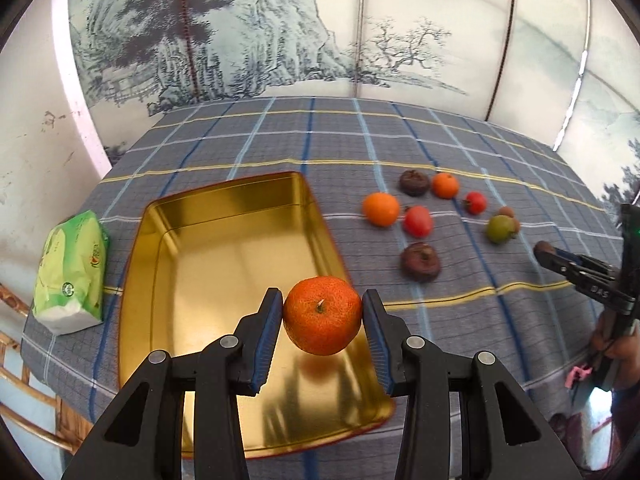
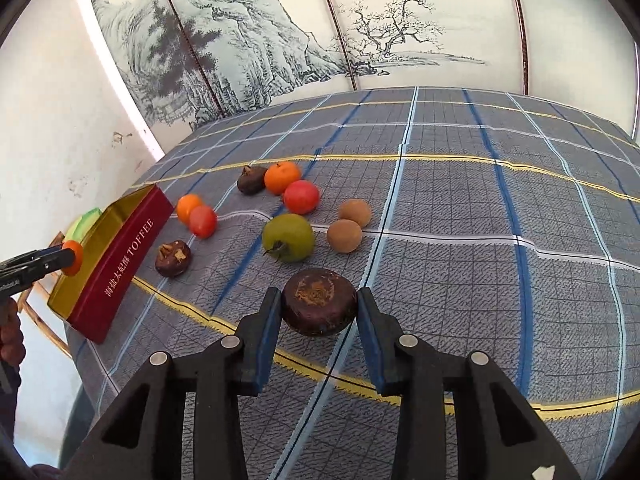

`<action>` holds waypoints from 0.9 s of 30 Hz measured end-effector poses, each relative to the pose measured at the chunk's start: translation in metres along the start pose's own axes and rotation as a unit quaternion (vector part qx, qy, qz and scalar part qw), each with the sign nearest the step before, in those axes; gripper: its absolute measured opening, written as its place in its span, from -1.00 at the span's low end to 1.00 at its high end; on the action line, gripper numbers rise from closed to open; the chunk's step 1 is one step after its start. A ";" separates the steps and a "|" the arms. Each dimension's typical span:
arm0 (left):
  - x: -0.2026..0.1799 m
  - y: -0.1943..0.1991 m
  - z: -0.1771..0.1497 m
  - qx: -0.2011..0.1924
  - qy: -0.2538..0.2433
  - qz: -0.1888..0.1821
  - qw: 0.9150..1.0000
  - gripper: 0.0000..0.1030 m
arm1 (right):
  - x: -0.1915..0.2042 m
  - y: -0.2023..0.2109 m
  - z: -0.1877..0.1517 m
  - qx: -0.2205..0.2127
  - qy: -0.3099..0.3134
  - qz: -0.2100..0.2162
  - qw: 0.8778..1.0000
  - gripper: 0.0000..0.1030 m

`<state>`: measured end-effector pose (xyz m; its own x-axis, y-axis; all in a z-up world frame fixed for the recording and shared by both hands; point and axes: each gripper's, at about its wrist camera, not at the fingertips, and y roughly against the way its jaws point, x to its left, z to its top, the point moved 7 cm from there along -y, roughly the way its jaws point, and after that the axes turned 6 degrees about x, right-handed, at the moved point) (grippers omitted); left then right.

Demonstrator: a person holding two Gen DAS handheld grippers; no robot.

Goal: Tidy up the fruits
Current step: 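Carry the mandarin with the left gripper into the gold tray and release while the right gripper grasps a mangosteen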

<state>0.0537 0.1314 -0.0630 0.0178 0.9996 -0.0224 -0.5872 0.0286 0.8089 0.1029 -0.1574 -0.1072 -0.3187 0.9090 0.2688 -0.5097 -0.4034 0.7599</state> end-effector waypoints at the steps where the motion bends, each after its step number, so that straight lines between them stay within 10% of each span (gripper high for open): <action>1: 0.003 -0.002 0.000 0.001 0.000 0.006 1.000 -0.18 | 0.000 0.000 0.000 -0.001 0.000 0.000 1.000 -0.33; 27: 0.072 -0.054 0.029 0.037 -0.023 0.098 0.994 -0.18 | -0.003 -0.006 -0.002 0.008 -0.009 -0.011 1.000 -0.33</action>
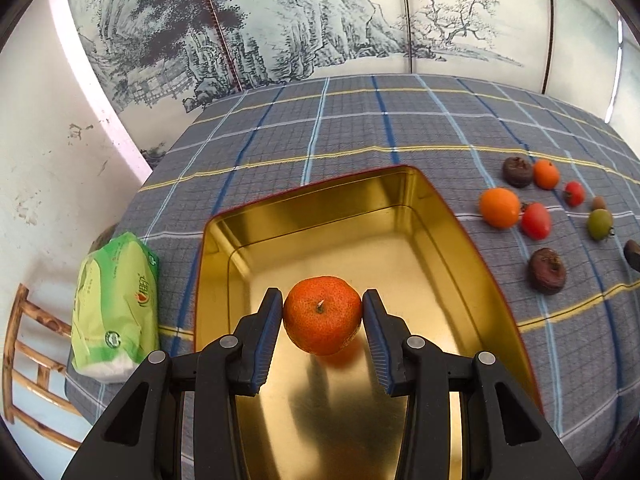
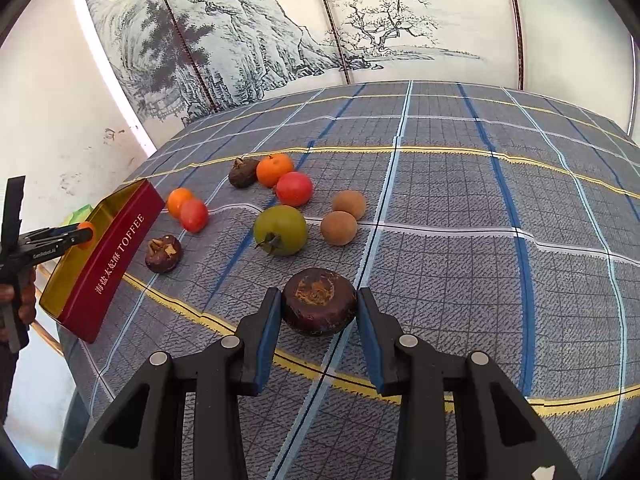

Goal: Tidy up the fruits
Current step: 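Carry the mandarin with the left gripper into the gold tray and release while the right gripper grasps a mangosteen, then carry the mangosteen with the right gripper into the gold tray and release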

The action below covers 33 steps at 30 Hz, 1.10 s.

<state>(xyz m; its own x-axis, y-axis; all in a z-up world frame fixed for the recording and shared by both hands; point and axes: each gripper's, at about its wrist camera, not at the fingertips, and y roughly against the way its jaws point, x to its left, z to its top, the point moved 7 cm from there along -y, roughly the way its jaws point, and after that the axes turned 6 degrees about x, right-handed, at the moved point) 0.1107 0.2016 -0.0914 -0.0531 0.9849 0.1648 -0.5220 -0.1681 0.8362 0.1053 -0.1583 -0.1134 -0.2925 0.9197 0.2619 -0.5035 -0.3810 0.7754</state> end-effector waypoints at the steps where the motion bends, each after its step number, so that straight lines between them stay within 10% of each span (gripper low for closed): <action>1: 0.002 -0.002 0.001 0.001 -0.001 0.003 1.000 -0.18 | 0.000 0.000 0.000 0.000 0.000 0.000 1.000 -0.32; 33: 0.017 0.017 0.011 -0.025 0.004 0.038 0.999 -0.17 | -0.001 -0.004 0.001 0.008 -0.001 -0.007 1.000 -0.32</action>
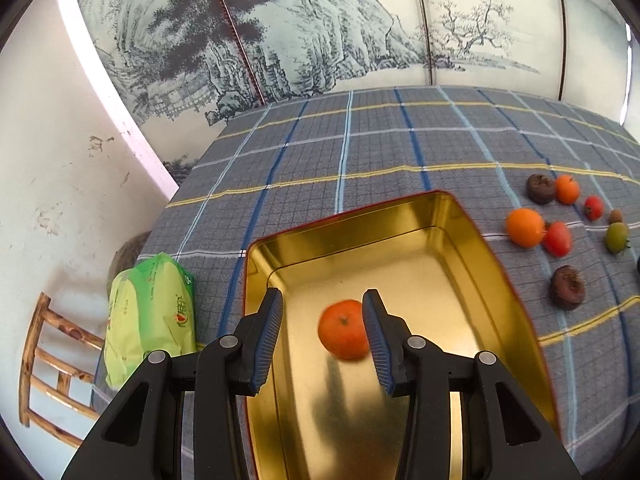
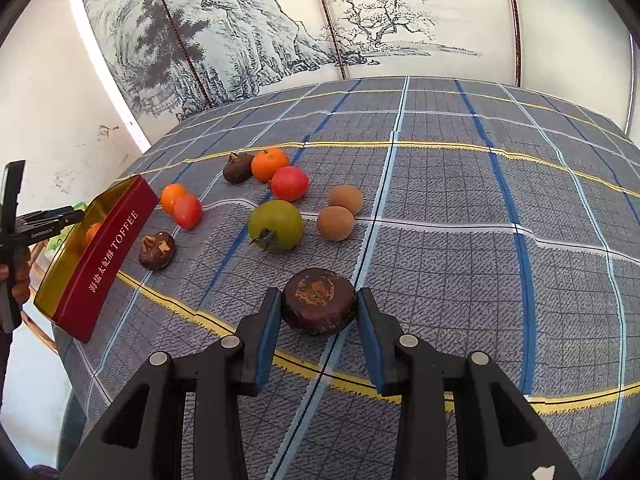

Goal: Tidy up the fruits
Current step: 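Carry the mangosteen with the right gripper into the gold tray and release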

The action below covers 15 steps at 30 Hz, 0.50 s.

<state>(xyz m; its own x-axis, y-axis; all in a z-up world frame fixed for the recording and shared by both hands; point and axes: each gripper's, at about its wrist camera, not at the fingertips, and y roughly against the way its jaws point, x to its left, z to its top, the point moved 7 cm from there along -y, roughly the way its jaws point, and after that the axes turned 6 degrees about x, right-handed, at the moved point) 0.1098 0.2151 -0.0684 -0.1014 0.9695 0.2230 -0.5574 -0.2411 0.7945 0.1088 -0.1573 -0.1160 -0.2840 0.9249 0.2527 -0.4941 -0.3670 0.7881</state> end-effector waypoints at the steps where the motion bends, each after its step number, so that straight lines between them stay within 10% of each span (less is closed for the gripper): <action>1: -0.002 0.004 -0.002 -0.002 0.001 0.000 1.000 -0.16 | 0.000 0.000 0.000 0.000 0.001 0.000 1.000 -0.32; 15: -0.009 0.069 -0.018 -0.049 0.065 -0.010 0.997 0.27 | 0.039 0.013 0.006 -0.001 0.051 0.006 0.999 -0.32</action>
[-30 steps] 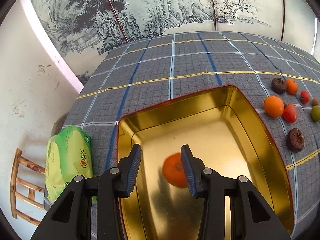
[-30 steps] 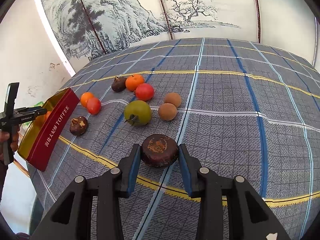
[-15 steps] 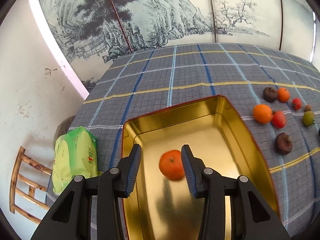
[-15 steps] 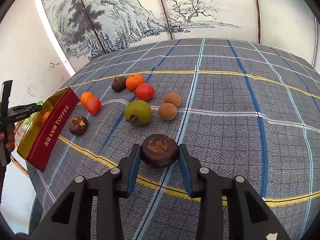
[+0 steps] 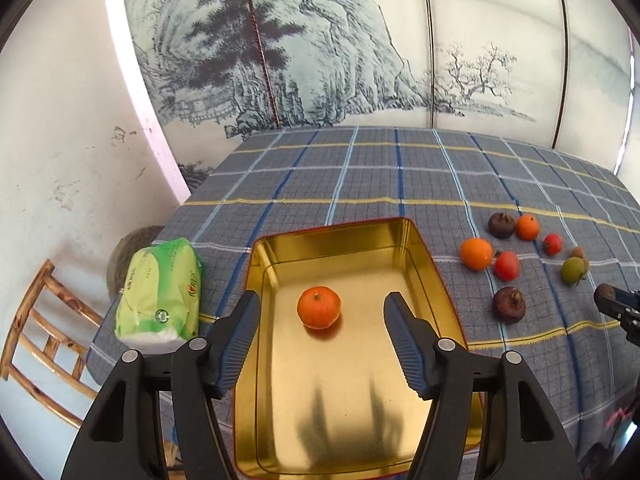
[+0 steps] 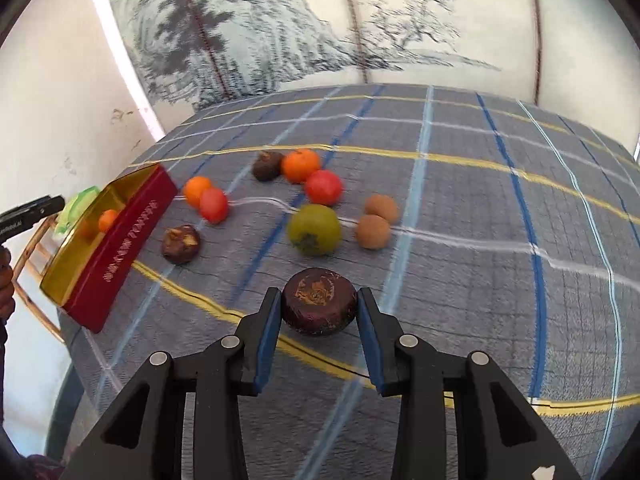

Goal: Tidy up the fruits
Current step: 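Carry the mangosteen with the right gripper into the gold tray and release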

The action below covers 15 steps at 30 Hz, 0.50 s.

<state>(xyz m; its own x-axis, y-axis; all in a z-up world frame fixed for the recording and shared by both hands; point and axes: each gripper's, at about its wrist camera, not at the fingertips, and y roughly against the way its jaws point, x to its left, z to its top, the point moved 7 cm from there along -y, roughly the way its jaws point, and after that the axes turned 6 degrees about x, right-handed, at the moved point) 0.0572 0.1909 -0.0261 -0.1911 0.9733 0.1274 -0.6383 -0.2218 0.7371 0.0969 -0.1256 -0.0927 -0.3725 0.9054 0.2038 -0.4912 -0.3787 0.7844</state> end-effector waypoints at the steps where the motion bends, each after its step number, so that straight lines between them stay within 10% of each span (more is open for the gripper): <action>1: 0.000 0.002 0.000 -0.002 0.002 0.000 1.000 0.27 | 0.008 0.003 0.004 -0.003 0.009 0.004 1.000 -0.32; 15: 0.017 0.008 -0.017 0.002 0.036 -0.018 0.999 0.27 | 0.144 0.025 0.060 -0.028 0.127 0.098 0.987 -0.32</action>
<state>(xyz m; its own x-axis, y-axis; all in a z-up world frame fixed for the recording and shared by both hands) 0.0357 0.2051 -0.0292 -0.2222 0.9736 0.0527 -0.6429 -0.1869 0.7428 0.0781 0.0068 -0.0090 -0.6462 0.7394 0.1892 -0.4301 -0.5576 0.7100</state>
